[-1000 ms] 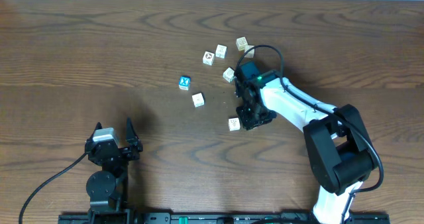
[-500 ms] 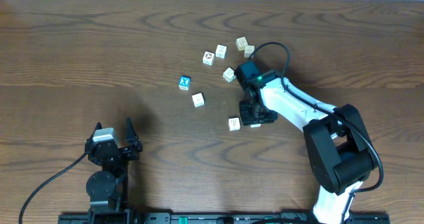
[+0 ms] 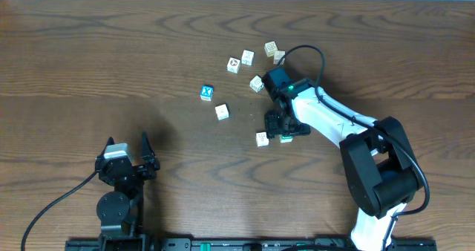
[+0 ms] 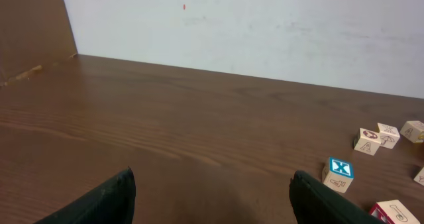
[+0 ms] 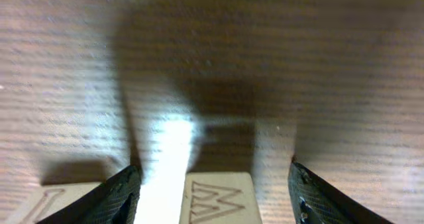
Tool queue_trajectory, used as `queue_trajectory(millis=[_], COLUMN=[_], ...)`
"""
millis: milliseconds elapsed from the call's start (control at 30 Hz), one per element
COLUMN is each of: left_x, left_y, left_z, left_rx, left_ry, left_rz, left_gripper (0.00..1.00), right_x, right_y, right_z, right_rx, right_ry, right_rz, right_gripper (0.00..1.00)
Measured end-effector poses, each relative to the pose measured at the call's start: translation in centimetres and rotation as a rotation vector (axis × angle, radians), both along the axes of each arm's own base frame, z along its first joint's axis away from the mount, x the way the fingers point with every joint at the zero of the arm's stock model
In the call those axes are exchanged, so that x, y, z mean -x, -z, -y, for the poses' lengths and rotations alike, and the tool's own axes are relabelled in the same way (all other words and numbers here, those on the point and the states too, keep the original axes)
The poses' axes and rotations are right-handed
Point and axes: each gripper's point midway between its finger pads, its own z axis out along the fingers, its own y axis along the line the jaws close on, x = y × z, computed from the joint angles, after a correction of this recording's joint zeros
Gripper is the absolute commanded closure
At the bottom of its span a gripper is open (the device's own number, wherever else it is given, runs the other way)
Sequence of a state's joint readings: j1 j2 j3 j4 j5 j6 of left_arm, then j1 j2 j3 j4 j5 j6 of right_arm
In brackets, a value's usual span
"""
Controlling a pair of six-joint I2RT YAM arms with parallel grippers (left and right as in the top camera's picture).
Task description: Lift 3 blocks
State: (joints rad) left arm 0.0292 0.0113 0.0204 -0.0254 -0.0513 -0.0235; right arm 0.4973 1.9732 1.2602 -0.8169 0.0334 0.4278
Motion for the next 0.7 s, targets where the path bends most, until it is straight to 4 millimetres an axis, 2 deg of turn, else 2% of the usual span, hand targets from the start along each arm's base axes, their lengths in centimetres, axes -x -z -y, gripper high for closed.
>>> queue_trajectory(millis=[233,467,700], left_x=[0.0,0.0,0.0], left_y=[0.0,0.0,0.0], left_z=[0.0,0.0,0.0], left_rx=[0.000,0.000,0.000], left_ry=[0.000,0.000,0.000], left_rz=[0.000,0.000,0.000], left_gripper=[0.25,0.25,0.25], right_x=[-1.2,-4.9,-7.6], right_y=[-0.2,-2.3,-3.3], right_z=[-0.6,-0.9,1.5], right_rx=[-0.015,-0.047,-0.058], right_ry=[-0.065,-0.075,-0.021], right_rz=[0.045,0.130,0.179], right_gripper=[0.13,0.15,0.14])
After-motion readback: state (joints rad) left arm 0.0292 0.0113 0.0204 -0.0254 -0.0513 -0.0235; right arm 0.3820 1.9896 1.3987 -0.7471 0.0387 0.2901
